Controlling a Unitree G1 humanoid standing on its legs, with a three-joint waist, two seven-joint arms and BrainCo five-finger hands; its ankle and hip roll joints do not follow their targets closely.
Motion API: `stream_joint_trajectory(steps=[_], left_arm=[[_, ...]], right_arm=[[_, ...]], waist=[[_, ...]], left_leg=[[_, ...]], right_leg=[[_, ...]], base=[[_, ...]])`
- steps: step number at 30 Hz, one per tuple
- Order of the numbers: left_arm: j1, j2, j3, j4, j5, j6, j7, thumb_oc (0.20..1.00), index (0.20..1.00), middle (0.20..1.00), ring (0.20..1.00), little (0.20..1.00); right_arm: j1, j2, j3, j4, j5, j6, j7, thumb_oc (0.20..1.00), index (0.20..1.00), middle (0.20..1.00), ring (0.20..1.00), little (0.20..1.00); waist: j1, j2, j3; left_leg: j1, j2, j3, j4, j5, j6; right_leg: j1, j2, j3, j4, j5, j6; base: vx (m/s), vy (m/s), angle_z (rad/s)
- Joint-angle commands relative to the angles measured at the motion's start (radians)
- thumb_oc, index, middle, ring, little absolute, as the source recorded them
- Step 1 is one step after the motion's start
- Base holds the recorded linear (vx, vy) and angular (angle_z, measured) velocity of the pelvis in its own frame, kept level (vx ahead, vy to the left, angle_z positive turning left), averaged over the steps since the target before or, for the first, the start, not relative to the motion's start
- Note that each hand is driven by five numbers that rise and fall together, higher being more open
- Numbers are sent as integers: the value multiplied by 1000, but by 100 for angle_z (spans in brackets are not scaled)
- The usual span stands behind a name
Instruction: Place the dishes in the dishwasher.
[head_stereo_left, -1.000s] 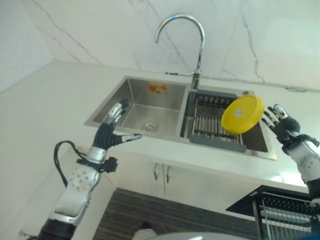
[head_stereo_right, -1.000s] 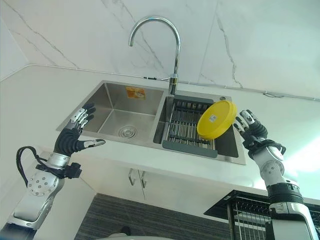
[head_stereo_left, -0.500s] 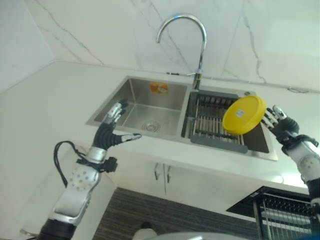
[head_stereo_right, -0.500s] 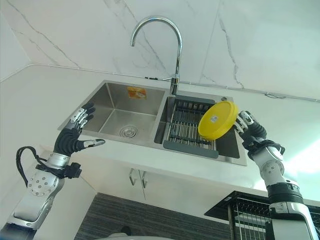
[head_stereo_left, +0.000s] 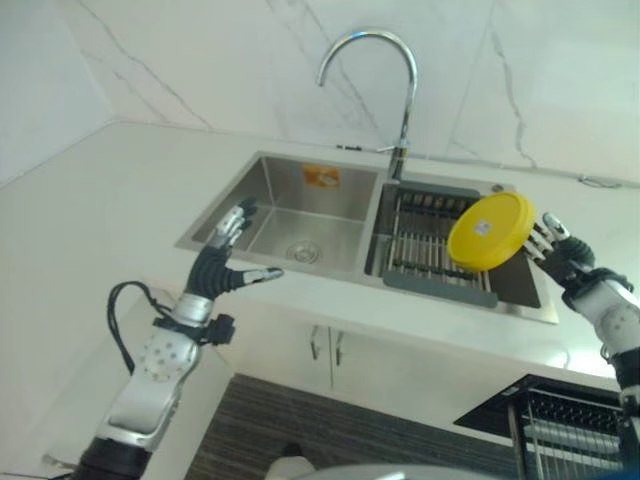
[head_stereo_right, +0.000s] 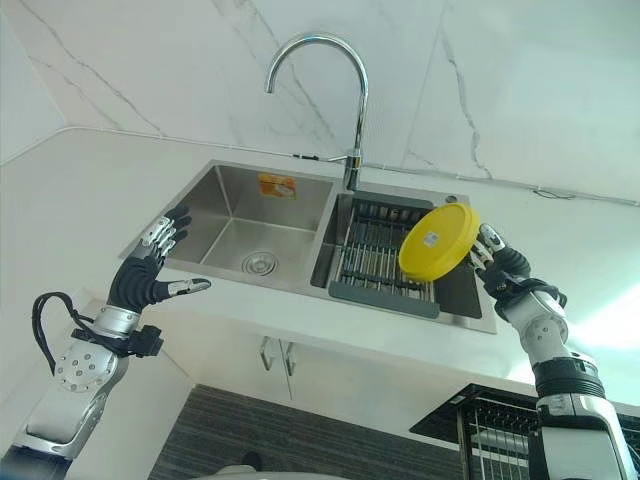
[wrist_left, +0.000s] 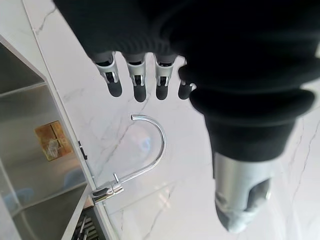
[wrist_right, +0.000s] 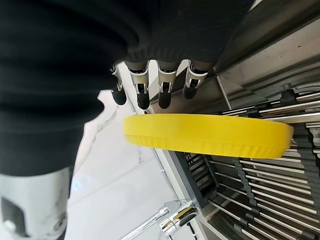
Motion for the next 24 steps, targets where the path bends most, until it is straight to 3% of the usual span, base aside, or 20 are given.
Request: stream_joint_trajectory(steps=[1,24], left_arm=[[-52,60,-18,-28,-9,-26,16,1000,1000,1000,1000,1000],[-41,89,-18,-26,-16,-4,22,1000,1000,1000,1000,1000]], right_arm=[[-166,-90,42,48,30,-25,7,1000,1000,1000,1000,1000],[-202,-113,92,115,-16,0,33,1000,1000,1000,1000,1000]], waist=[[37,-26,-10],[54,-19,15]], left_leg=[[74,61,-17,5,-102,-49],[66,59,-35,5,-92,-51]], right_leg=[[-2,-45,-36,2,-20,31],[2,-34,-42,2,-26,24]], base=[[0,0,0],[18,-7,1]])
